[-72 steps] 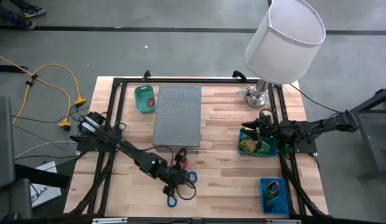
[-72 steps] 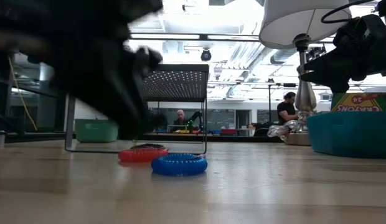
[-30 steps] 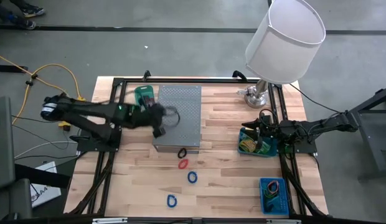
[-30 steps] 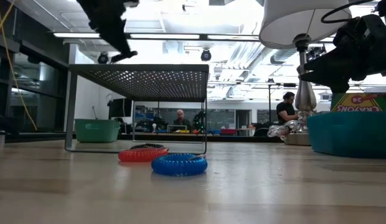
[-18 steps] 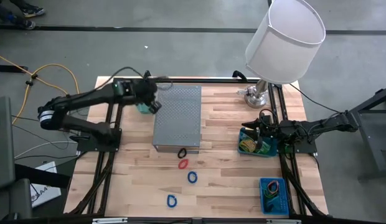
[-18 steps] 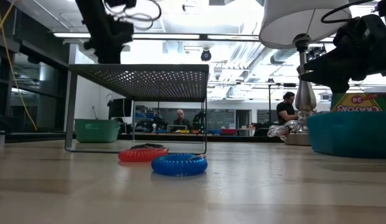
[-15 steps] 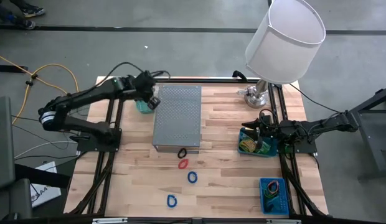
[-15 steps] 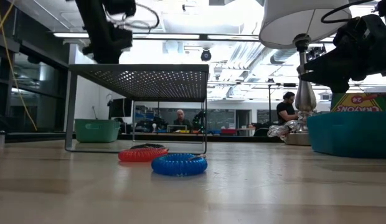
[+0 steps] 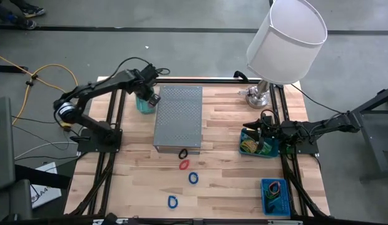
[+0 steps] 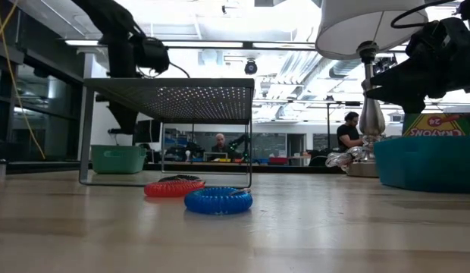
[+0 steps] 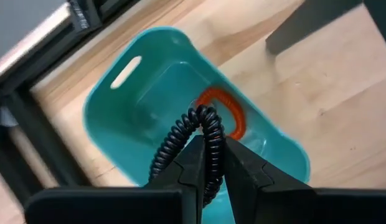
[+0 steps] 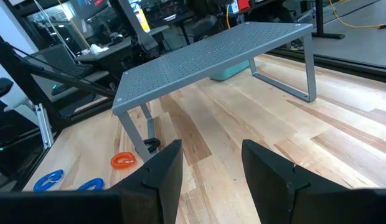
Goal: Pick & Place Office Desk Supplies
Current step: Put the bottom black spring keychain into the dark green bin, then put the top blue spring keychain into the dark green bin
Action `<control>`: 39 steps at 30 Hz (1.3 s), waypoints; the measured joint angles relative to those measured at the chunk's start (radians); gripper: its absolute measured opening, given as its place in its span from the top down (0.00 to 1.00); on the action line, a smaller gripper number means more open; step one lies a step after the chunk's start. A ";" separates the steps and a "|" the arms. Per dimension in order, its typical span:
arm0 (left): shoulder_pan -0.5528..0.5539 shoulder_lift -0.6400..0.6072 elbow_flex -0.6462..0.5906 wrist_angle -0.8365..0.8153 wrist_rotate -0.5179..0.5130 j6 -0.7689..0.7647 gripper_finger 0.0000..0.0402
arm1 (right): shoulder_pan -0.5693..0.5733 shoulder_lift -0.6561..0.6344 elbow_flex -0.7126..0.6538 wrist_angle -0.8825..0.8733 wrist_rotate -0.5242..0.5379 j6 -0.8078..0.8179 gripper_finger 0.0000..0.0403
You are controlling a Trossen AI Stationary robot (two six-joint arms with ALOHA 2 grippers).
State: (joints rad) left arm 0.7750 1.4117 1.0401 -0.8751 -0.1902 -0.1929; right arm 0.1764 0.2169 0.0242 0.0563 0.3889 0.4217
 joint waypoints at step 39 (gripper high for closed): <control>0.056 -0.095 0.000 0.011 0.059 0.040 0.77 | 0.000 0.000 0.000 0.000 0.000 0.000 0.62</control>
State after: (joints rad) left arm 0.8307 1.3167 1.0401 -0.8636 -0.1308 -0.1527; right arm 0.1764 0.2169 0.0242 0.0563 0.3893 0.4217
